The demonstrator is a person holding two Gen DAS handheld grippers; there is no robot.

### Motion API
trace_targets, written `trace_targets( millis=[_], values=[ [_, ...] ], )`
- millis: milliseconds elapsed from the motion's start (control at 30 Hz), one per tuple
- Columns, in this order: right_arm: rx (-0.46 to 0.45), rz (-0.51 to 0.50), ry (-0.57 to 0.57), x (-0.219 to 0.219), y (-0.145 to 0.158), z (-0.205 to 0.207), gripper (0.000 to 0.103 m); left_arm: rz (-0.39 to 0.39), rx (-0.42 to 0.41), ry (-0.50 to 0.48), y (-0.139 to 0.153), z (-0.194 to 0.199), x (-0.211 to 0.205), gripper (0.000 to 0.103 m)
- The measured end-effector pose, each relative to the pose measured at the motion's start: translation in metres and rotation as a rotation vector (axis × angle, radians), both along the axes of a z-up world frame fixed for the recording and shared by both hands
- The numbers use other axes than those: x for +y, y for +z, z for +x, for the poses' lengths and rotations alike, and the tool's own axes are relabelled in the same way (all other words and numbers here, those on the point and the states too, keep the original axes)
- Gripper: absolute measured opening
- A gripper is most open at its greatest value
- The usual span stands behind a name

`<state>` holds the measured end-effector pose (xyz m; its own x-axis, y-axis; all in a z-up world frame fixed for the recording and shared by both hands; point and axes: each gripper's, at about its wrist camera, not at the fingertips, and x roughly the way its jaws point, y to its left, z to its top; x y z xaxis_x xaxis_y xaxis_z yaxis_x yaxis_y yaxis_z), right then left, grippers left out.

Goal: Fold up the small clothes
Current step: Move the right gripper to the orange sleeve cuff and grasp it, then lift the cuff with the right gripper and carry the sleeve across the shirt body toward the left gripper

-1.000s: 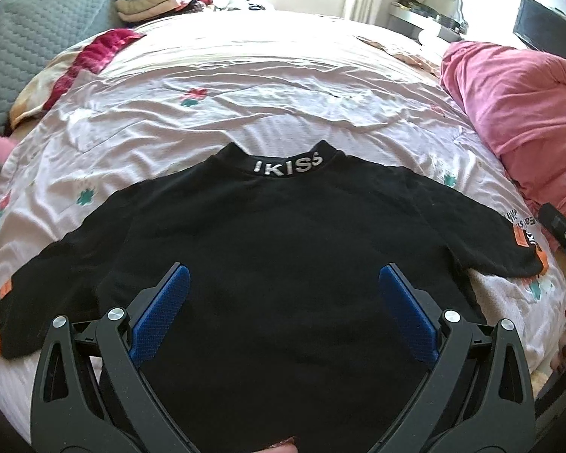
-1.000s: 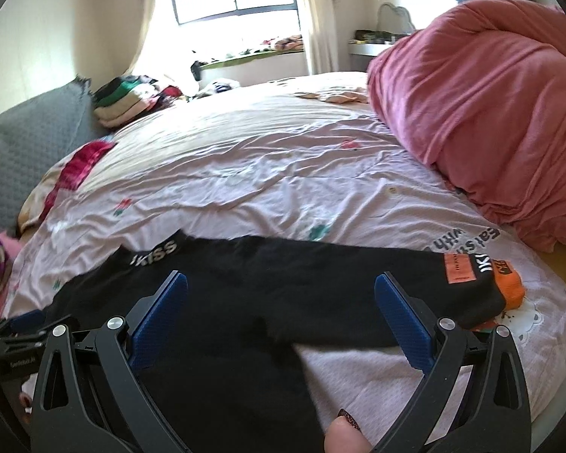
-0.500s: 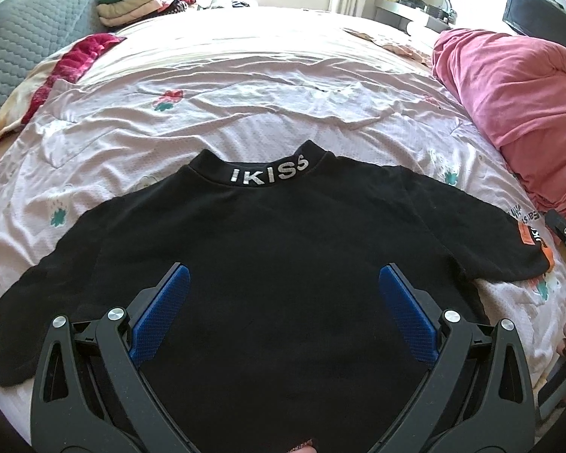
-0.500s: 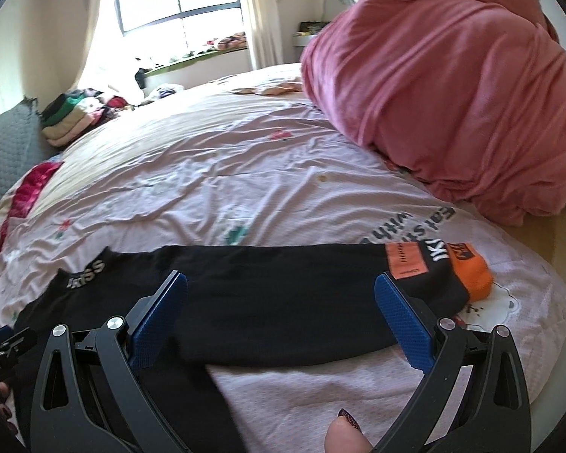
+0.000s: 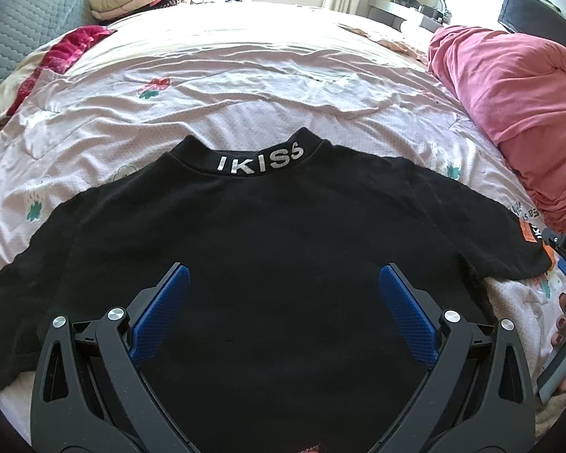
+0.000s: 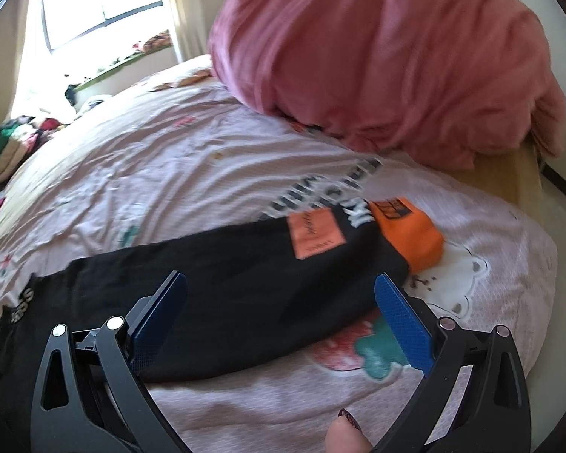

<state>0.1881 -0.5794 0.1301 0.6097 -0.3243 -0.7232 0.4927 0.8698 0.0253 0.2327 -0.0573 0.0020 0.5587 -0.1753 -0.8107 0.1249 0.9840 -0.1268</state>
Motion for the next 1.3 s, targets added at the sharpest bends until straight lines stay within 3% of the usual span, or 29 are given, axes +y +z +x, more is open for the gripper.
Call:
trace_targets(
  millis=[100,233,333,733,767,833,867,933,1000,1300],
  values=[
    [0.026,0.051,-0.064,-0.018,-0.011,-0.001,0.099,0.002,0.013,0.007,-0.006,0.003,0.002,0.094],
    [0.061,0.029,-0.120,-0.032,-0.022,0.001,0.099,0.004,0.026,0.006,-0.014,0.005,0.003,0.094],
    [0.069,0.089,-0.150,-0.045,-0.033,0.002,0.099,0.004,0.029,0.007,-0.017,0.007,0.005,0.094],
    [-0.030,0.197,-0.150,-0.075,-0.034,0.025,0.098,-0.023,0.064,0.068,-0.024,0.015,0.035,0.094],
    [-0.039,0.191,-0.143,-0.074,-0.033,0.026,0.095,-0.026,0.063,0.072,-0.022,0.015,0.038,0.094],
    [-0.059,0.164,-0.139,-0.072,-0.029,0.025,0.067,-0.033,0.061,0.079,-0.019,0.016,0.041,0.094],
    [-0.072,0.159,-0.132,-0.072,-0.027,0.025,0.061,-0.038,0.059,0.083,-0.018,0.016,0.043,0.094],
    [-0.111,0.161,-0.116,-0.072,-0.022,0.023,0.033,-0.042,0.057,0.088,-0.016,0.015,0.046,0.094],
    [-0.153,0.158,-0.094,-0.071,-0.016,0.020,0.017,-0.045,0.058,0.094,-0.014,0.014,0.048,0.094],
    [-0.282,0.201,0.028,-0.051,0.008,0.008,0.013,-0.068,0.065,0.105,-0.011,0.006,0.056,0.094]
  ],
)
